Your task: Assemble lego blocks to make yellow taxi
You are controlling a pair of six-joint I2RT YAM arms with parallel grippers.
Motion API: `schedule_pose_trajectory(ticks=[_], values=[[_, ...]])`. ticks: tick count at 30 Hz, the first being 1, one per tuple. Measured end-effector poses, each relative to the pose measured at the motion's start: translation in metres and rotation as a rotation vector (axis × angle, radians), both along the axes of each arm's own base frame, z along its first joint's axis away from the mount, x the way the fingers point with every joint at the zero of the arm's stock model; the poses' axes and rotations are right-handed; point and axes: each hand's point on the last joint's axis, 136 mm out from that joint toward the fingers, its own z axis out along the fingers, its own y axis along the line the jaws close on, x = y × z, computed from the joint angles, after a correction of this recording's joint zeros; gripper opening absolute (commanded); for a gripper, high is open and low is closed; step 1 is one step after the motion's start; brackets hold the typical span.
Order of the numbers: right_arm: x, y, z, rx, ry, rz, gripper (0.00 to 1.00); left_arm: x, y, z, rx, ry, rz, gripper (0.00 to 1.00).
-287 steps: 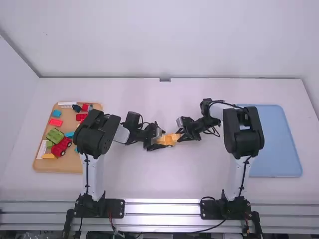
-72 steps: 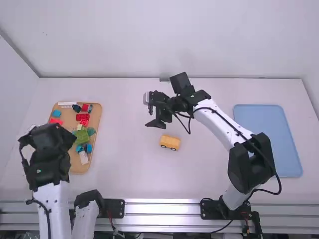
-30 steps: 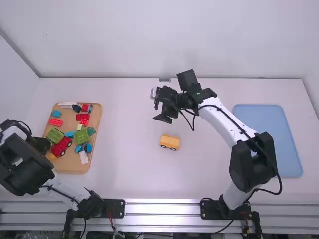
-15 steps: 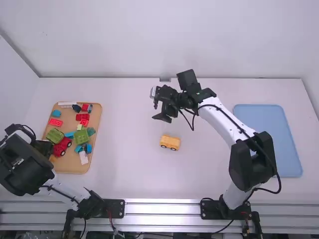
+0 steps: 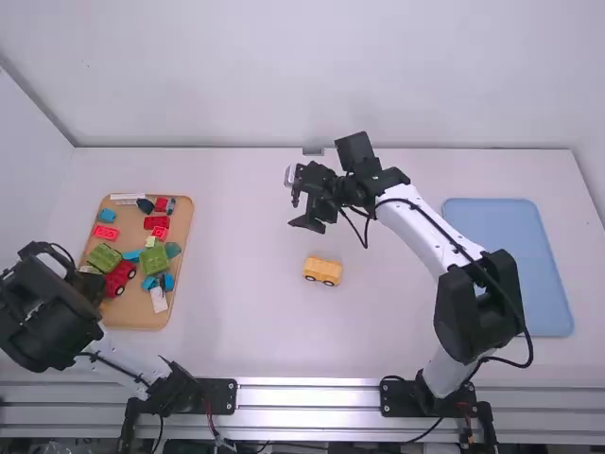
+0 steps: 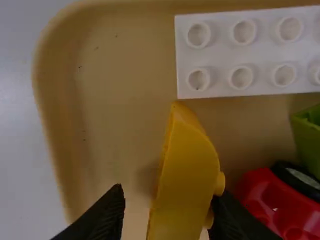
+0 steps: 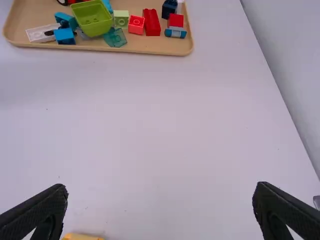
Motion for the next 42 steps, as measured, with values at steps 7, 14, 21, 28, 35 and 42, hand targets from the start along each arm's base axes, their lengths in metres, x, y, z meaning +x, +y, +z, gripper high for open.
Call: schedule_pose_trajectory(ticks=[7, 14, 21, 28, 35, 42], values=[[0.001, 0.001, 0.001, 0.004, -0.009, 0.001, 0.99, -0.001, 0.003, -0.006, 0.037, -0.004, -0.025, 0.37], [0.003, 0.002, 0.003, 0.012, -0.013, -0.006, 0.98, 0.0, 0.005, -0.006, 0.048, -0.003, -0.058, 0.18], [0.005, 0.002, 0.004, 0.02, -0.003, -0.021, 0.99, 0.003, 0.006, -0.005, 0.058, -0.009, -0.095, 0.02], [0.015, -0.009, 0.006, 0.044, 0.048, -0.09, 0.99, 0.0, -0.008, 0.019, 0.081, -0.041, -0.12, 0.02], [0.014, -0.017, 0.009, 0.079, 0.102, -0.098, 0.99, 0.063, -0.057, 0.113, 0.345, -0.377, -0.435, 0.08], [0.011, -0.008, 0.031, 0.23, 0.151, -0.046, 0.93, 0.131, -0.221, 0.179, 0.47, -0.829, -1.071, 0.02]])
